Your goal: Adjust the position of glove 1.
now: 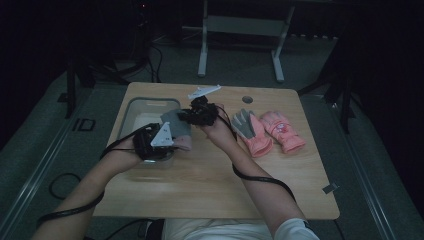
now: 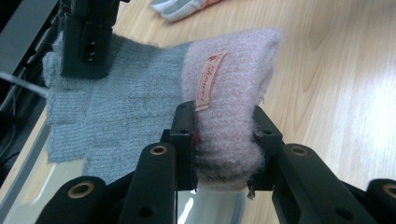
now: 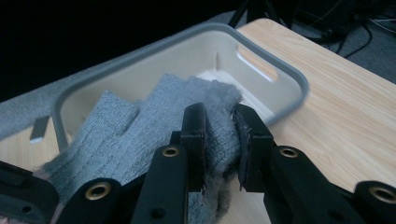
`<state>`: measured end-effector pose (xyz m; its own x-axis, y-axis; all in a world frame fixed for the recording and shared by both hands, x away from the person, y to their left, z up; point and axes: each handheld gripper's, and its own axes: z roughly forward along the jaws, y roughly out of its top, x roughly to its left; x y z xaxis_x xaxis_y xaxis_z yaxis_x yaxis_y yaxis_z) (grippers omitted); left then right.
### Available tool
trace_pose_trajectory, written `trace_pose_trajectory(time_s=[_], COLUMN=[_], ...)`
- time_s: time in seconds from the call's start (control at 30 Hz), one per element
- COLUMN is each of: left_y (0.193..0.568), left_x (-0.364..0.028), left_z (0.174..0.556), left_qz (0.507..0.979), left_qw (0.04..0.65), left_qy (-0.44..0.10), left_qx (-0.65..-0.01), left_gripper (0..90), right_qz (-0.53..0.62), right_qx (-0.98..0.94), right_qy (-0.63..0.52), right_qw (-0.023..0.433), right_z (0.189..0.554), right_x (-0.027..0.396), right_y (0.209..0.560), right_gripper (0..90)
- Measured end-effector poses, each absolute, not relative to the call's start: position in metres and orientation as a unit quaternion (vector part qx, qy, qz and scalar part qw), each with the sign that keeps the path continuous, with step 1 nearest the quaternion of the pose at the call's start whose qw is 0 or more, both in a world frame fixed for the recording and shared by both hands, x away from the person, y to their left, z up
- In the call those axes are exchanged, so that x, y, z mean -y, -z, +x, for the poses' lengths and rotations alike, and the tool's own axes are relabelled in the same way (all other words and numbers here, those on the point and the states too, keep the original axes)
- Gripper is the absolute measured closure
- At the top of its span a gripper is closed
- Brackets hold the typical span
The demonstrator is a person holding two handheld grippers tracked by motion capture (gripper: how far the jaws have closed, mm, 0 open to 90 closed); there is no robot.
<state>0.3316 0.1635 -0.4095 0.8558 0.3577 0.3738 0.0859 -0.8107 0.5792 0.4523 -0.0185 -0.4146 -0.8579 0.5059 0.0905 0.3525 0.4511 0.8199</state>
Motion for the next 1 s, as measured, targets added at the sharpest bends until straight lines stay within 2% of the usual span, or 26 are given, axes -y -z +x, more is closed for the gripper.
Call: trace_pose_trajectory(time_s=[0.5, 1.0], left_y=[0.429, 0.476], left_x=[-0.23, -0.228], left_z=[0.361, 0.404], left_qz=[0.932, 0.952], left_qw=[0.267, 0.223], left_qy=[-0.213, -0.159], left_qx=[-0.121, -0.133], left_gripper=[67.9, 66.3], right_qz=[0.248, 0.283], right_qx=[-0.85, -0.863], right_qy=[-0.46, -0.414], right_qw=[0.069, 0.065], right_z=[0.469, 0.491], right_x=[-0.046, -0.059], right_y=[0.422, 0.469], right_gripper=[75.8, 75.0])
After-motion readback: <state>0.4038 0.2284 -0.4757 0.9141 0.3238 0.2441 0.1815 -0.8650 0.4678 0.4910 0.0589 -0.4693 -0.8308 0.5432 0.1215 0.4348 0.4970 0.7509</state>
